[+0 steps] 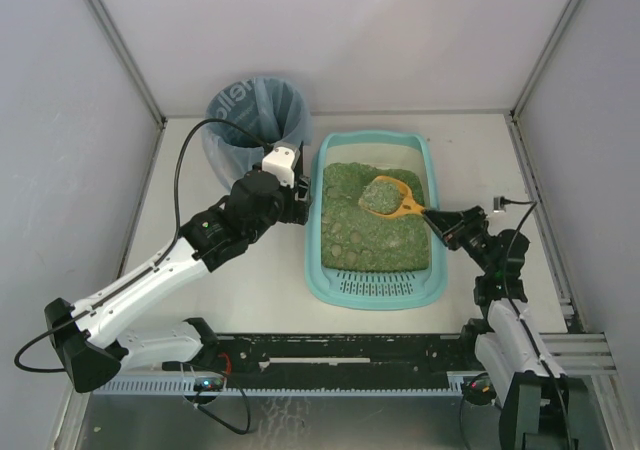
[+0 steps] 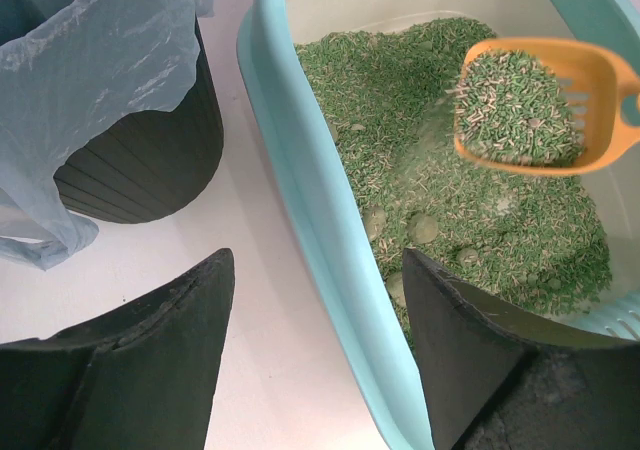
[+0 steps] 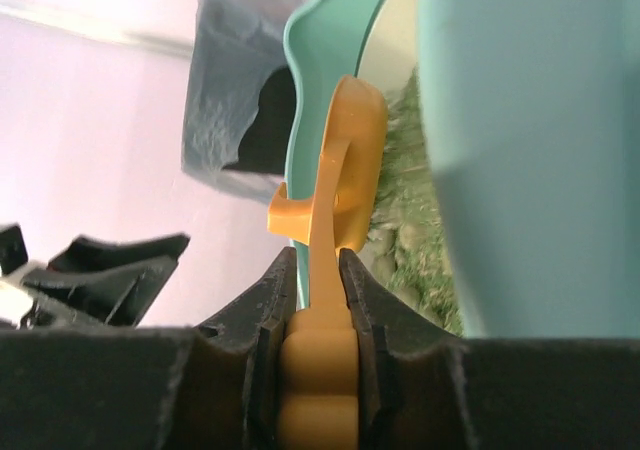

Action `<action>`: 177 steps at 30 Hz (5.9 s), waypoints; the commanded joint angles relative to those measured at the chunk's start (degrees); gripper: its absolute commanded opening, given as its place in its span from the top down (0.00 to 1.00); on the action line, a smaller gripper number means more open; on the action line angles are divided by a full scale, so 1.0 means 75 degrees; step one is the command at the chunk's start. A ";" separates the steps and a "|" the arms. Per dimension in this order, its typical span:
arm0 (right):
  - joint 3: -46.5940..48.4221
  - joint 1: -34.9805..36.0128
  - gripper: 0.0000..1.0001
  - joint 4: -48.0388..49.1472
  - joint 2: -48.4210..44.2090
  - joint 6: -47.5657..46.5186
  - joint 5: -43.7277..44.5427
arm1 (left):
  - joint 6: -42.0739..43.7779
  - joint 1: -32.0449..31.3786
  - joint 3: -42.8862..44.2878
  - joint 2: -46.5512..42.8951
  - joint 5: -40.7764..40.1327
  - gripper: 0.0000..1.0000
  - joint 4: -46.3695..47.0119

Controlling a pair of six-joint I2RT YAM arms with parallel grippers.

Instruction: Clean the litter box

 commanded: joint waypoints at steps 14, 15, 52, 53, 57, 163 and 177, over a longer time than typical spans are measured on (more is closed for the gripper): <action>0.0436 -0.0085 1.00 0.0626 0.0107 0.0318 -0.0731 | 0.0152 0.0052 0.0127 -0.0281 -0.0213 0.28 0.0309; 0.0670 0.0187 1.00 0.0662 0.0214 0.0143 -0.0983 | 0.0144 0.0061 0.0128 -0.0269 -0.0188 0.28 0.0314; 0.5122 0.4450 1.00 -0.8316 0.1995 -0.5054 0.5476 | 0.0135 0.0100 0.0145 -0.0158 -0.0137 0.28 0.0287; 0.5110 0.4450 1.00 -0.8298 0.2104 -0.5046 0.5447 | 0.0135 0.0100 0.0150 -0.0170 -0.0145 0.28 0.0287; 0.4939 0.4443 1.00 -0.7928 0.2377 -0.4970 0.5109 | 0.0135 0.0100 0.0160 -0.0173 -0.0132 0.28 0.0287; 0.0613 -0.0001 1.00 0.0904 0.0118 0.0226 -0.1481 | 0.0088 0.0216 0.0057 -0.0207 -0.0069 0.28 0.0403; 0.0690 0.0061 1.00 0.0058 -0.0390 -0.0309 -0.1195 | 0.0077 0.0240 0.0070 -0.0161 0.0044 0.28 0.0381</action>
